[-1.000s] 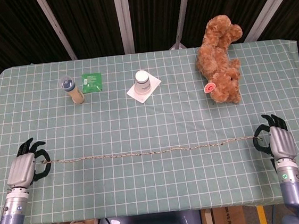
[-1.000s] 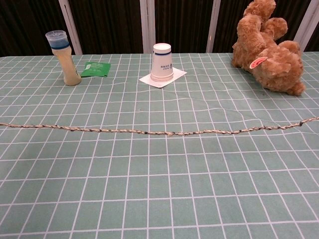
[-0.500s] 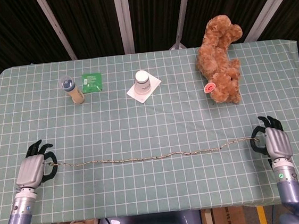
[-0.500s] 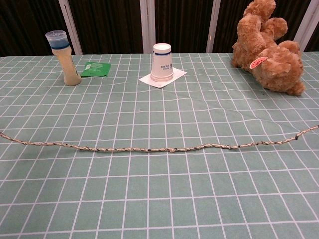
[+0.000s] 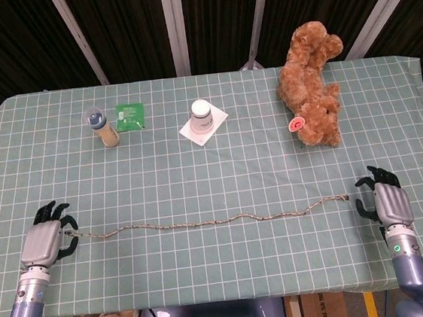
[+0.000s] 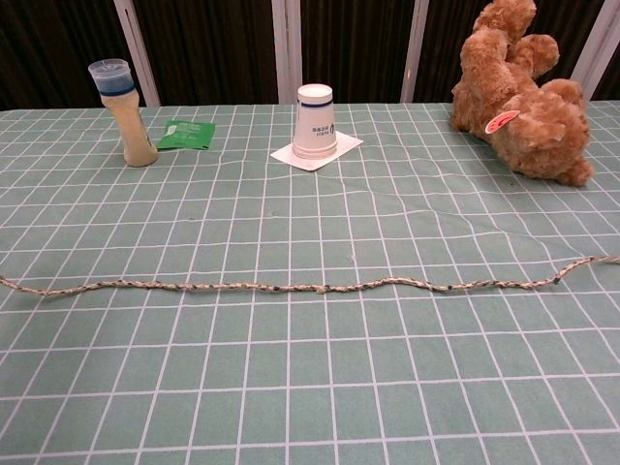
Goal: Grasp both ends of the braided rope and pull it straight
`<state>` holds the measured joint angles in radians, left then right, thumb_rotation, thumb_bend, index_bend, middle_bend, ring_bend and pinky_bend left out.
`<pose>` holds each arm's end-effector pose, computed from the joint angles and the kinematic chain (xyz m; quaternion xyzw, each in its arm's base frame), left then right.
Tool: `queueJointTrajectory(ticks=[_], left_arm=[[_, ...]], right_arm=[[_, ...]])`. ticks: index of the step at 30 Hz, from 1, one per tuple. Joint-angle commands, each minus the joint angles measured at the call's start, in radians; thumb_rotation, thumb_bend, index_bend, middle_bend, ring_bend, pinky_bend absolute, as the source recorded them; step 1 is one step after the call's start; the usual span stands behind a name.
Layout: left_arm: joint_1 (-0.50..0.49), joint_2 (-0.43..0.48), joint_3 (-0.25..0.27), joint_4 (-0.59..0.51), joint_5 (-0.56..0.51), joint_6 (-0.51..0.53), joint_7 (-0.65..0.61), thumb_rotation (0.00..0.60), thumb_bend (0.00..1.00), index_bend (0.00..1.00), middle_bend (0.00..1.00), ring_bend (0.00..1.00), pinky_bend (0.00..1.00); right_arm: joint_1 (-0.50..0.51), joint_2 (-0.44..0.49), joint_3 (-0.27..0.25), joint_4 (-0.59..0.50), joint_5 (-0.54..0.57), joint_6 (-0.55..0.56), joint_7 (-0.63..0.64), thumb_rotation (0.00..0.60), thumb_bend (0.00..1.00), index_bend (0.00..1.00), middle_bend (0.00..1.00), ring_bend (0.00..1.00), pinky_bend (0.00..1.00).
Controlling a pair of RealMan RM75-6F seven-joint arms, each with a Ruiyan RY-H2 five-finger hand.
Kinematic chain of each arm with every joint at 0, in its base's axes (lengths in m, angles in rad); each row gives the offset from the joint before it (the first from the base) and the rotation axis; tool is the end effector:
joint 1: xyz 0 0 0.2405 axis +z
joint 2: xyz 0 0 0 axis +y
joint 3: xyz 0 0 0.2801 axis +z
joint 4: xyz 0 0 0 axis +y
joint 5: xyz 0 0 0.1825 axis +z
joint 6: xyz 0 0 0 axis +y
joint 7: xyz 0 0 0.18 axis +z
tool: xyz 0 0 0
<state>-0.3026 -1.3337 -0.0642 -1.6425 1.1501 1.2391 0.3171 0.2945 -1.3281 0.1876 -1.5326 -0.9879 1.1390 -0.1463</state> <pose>-0.3100 0.2757 0.0901 -0.6249 -0.4594 -0.2981 0.5564 -0.3518 -0.2964 0.1141 0.5219 -0.5360 0.3141 0.5845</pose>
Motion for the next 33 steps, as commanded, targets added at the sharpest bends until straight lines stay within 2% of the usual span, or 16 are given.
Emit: queueJointTrajectory(ticks=[1,7,12,16,19,23,28,33], left_arm=[[0.000,0.009,-0.002,-0.008,-0.012,-0.007,0.005,0.600,0.32,0.36,0.04,0.00,0.00],[0.001,0.030,-0.008,-0.025,-0.029,-0.014,0.002,0.600,0.19,0.29,0.00,0.00,0.00],[0.012,0.059,-0.017,-0.052,-0.024,-0.001,-0.029,0.600,0.13,0.25,0.00,0.00,0.00],[0.046,0.100,-0.023,-0.096,0.076,0.074,-0.139,0.600,0.13,0.19,0.00,0.00,0.00],[0.067,0.133,0.001,-0.102,0.170,0.122,-0.167,0.600,0.13,0.08,0.00,0.00,0.00],[0.110,0.167,0.040,-0.086,0.268,0.187,-0.224,0.600,0.13,0.02,0.00,0.00,0.00],[0.169,0.211,0.082,-0.067,0.348,0.266,-0.310,0.600,0.12,0.02,0.00,0.00,0.00],[0.207,0.232,0.095,-0.053,0.385,0.325,-0.366,0.600,0.12,0.02,0.00,0.00,0.00]], right_arm=[[0.002,0.007,-0.002,-0.010,0.011,-0.006,-0.012,0.600,0.48,0.02,0.00,0.00,0.00],[0.002,0.021,0.000,-0.032,0.040,-0.009,-0.035,0.600,0.48,0.00,0.00,0.00,0.00],[-0.007,0.046,0.009,-0.067,0.041,0.014,-0.030,0.600,0.40,0.00,0.00,0.00,0.00],[-0.036,0.084,0.004,-0.105,-0.078,0.097,0.015,0.600,0.39,0.00,0.00,0.00,0.00],[-0.068,0.100,-0.032,-0.097,-0.229,0.194,0.039,0.600,0.39,0.00,0.00,0.00,0.00],[-0.117,0.124,-0.083,-0.070,-0.377,0.301,0.076,0.600,0.39,0.00,0.00,0.00,0.00],[-0.168,0.165,-0.112,-0.073,-0.429,0.363,0.112,0.600,0.39,0.00,0.00,0.00,0.00],[-0.195,0.191,-0.119,-0.084,-0.444,0.394,0.136,0.600,0.39,0.00,0.00,0.00,0.00]])
